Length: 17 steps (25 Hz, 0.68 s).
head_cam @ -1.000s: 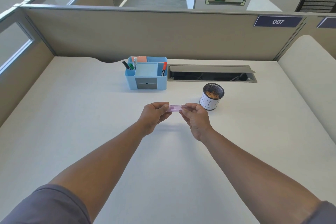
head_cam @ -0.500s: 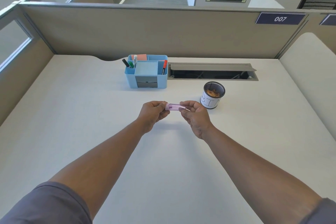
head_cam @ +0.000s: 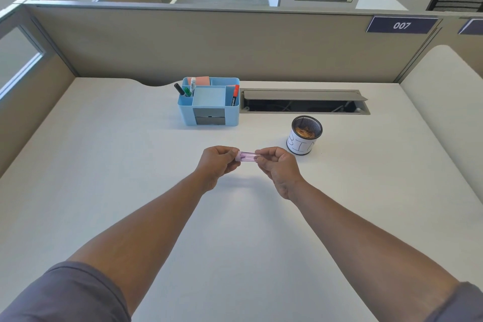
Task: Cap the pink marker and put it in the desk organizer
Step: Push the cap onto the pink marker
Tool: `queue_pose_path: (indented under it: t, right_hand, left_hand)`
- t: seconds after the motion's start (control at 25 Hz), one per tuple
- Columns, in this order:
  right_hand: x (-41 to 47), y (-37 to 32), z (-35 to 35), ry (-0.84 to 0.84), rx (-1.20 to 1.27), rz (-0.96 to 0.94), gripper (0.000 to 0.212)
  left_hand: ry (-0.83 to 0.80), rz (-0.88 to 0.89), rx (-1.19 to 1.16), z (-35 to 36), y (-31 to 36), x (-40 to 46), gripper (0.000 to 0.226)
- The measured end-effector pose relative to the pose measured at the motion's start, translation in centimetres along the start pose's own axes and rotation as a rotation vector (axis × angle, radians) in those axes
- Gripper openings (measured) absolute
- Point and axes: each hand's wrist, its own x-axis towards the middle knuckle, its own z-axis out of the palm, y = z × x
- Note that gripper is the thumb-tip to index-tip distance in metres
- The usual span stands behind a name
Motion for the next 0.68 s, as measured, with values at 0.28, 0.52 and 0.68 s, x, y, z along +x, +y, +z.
queue_pose_path:
  t: [0.28,0.52,0.68]
  right_hand:
    - [-0.3,0.0,-0.5,0.018,-0.128,0.021,0.019]
    - [0.5,-0.6,-0.8,-0.057,-0.456,-0.033,0.013]
    - [1.2,-0.3,-0.6,-0.056,-0.701,-0.039,0.016]
  left_hand:
    - [0.009,-0.015,0.002,0.5,-1.4,-0.2,0.011]
    - [-0.026,0.026,0.061,0.2,-1.1,0.2,0.009]
    - [0.015,0.095,0.255,-0.1,-1.9,0.9,0.014]
